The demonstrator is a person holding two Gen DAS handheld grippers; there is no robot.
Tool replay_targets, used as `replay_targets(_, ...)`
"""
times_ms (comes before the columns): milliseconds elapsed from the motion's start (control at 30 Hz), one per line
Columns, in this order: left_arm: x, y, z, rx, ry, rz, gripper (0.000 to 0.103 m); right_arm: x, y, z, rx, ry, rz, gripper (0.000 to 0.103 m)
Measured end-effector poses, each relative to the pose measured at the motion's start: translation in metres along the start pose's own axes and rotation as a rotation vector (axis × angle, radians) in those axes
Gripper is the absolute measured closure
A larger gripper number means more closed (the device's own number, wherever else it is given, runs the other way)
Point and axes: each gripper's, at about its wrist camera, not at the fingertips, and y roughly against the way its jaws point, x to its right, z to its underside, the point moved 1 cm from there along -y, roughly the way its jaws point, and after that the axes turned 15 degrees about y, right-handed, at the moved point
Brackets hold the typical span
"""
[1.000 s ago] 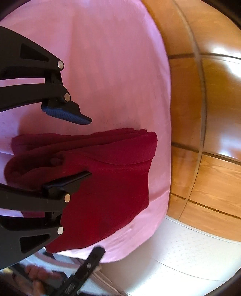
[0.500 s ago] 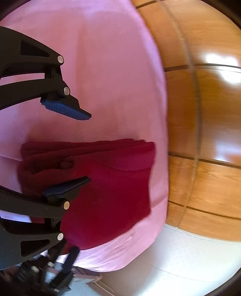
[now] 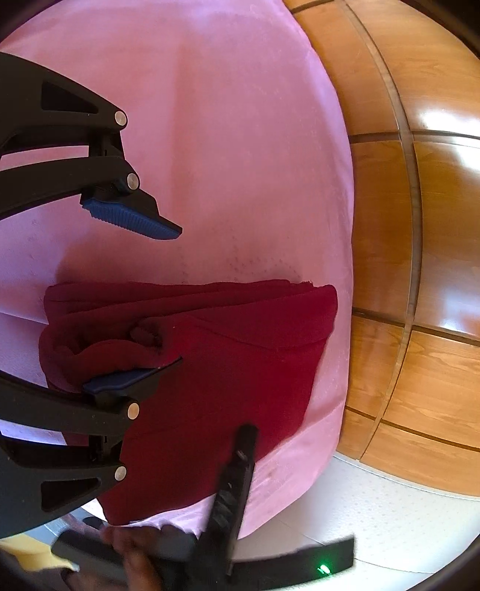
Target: Fold small clothes
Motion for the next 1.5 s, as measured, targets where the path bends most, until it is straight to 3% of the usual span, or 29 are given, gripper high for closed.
replay_targets(300, 0.002, 0.029, 0.007, 0.075, -0.01, -0.036, 0.035, -0.011, 0.05, 0.027, 0.141, -0.049, 0.034, 0.018)
replay_targets(600, 0.002, 0.064, 0.022, 0.161, -0.032, -0.07, 0.022, -0.038, 0.086, 0.074, 0.149, -0.115, 0.133, 0.003)
replay_targets(1033, -0.012, 0.087, 0.038, 0.213, 0.004, -0.15, 0.01, -0.062, 0.114, 0.081, 0.164, -0.116, 0.303, 0.002)
replay_targets(1133, -0.014, 0.09, 0.041, 0.22, 0.005, -0.163, 0.004, -0.062, 0.118, 0.084, 0.173, -0.138, 0.316, 0.002)
replay_targets(1500, -0.017, 0.097, 0.042, 0.222, 0.016, -0.147, 0.004, -0.069, 0.123, 0.082, 0.195, -0.125, 0.308, 0.002)
